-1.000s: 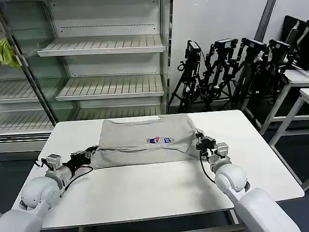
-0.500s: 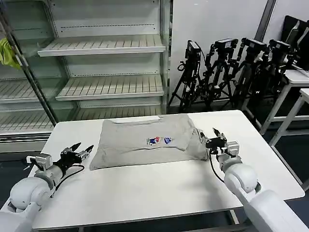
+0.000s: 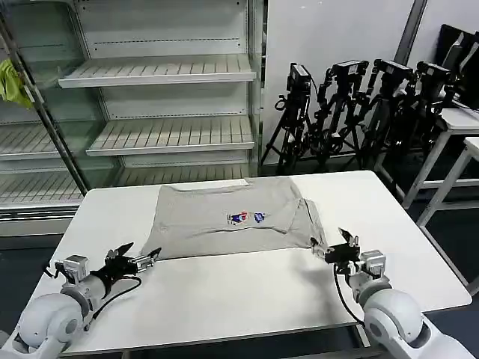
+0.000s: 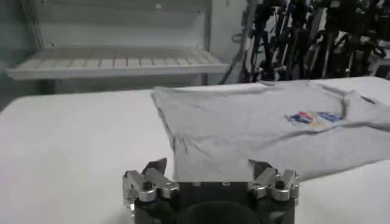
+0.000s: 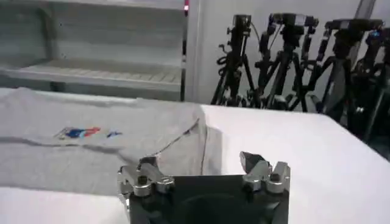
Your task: Fold and organize the clothes.
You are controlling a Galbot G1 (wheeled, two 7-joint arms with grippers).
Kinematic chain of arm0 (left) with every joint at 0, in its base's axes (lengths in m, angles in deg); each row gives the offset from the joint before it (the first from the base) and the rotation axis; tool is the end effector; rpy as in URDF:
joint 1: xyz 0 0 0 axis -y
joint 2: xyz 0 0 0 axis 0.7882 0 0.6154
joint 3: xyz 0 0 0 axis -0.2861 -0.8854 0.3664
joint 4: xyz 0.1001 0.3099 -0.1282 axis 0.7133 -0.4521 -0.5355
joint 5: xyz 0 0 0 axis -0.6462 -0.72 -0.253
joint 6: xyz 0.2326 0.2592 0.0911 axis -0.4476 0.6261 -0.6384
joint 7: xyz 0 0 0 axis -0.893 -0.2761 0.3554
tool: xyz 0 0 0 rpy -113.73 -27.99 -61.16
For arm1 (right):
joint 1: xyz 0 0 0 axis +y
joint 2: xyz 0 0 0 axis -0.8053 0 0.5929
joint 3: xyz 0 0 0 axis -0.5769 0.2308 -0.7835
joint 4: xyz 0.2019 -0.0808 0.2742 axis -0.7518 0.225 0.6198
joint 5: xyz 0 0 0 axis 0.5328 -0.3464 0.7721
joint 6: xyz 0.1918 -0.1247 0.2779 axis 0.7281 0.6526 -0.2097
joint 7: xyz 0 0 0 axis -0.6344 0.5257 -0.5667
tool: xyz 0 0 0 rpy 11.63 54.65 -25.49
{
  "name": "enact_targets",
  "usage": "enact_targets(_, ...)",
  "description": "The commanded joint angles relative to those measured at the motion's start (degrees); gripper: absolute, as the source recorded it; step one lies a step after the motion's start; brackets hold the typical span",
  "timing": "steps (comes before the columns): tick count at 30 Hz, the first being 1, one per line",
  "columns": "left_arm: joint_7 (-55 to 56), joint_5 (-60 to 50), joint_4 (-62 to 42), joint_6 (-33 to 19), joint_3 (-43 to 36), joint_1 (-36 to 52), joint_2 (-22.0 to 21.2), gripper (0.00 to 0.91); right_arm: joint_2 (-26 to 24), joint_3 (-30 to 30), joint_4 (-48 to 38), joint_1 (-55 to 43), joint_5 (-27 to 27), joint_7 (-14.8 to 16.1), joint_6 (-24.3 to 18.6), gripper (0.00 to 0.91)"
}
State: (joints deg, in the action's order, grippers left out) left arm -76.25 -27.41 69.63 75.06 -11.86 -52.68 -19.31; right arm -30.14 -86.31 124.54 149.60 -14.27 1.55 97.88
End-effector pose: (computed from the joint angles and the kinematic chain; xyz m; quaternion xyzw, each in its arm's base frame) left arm 0.2835 0.1504 -0.2271 -0.1276 -0.9598 0.0143 0.2497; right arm 0.2832 -0.0588 -0.2289 0.0888 -0.9786 0.0409 0.1809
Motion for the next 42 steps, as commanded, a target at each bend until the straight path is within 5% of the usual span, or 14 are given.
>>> enact_targets(1,0.1,0.3,-0.7,1.0,-1.8,-0.1,-0.8,0.907,1.1,-0.2,0.1,2.3,0.3,-0.4,0.7,0.907)
enact_targets(20,-1.7,-2.2,-5.2,-0.3,-3.9,2.5,-2.0,0.907,6.5,2.7,-9.7,-2.8,-4.1,2.1,-1.3,0.907)
enact_targets(22,-1.8,-2.3,-5.2,-0.4,-3.7,2.4,-1.9,0.907,6.6,2.8,-9.9,-3.0,-4.2,2.3,-1.4,0.725)
enact_targets(24,-1.9,-2.3,-5.2,-0.4,-3.6,2.3,-1.9,0.826,6.7,2.8,-10.2,-3.1,-4.3,2.6,-1.5,0.625)
enact_targets(25,-1.9,-2.3,-5.2,-0.5,-3.6,2.3,-1.9,0.675,6.7,2.9,-10.2,-3.0,-4.4,2.7,-1.6,0.504)
enact_targets(26,-2.0,-2.4,-5.2,-0.6,-3.6,2.3,-1.9,0.363,6.8,2.9,-10.2,-2.9,-4.5,2.9,-1.7,0.383)
enact_targets(27,-2.1,-2.4,-5.2,-0.6,-3.6,2.3,-1.9,0.363,6.8,2.8,-10.1,-2.8,-4.6,3.0,-1.7,0.302)
enact_targets(28,-2.2,-2.5,-5.2,-0.7,-3.6,2.2,-1.9,0.171,6.8,2.8,-10.1,-2.7,-4.6,3.0,-1.8,0.101)
enact_targets(30,-2.4,-2.6,-5.1,-0.8,-3.7,2.2,-1.9,0.161,6.8,2.8,-10.0,-2.4,-4.8,3.2,-1.9,0.0)
enact_targets(36,-3.0,-3.2,-5.2,-1.3,-3.8,2.1,-1.9,0.06,6.9,2.6,-9.9,-1.8,-5.1,3.4,-2.1,0.0)
enact_targets(42,-3.3,-3.5,-5.4,-1.7,-3.7,1.9,-1.8,0.05,6.9,2.5,-9.7,-1.5,-5.4,3.7,-2.4,0.0)
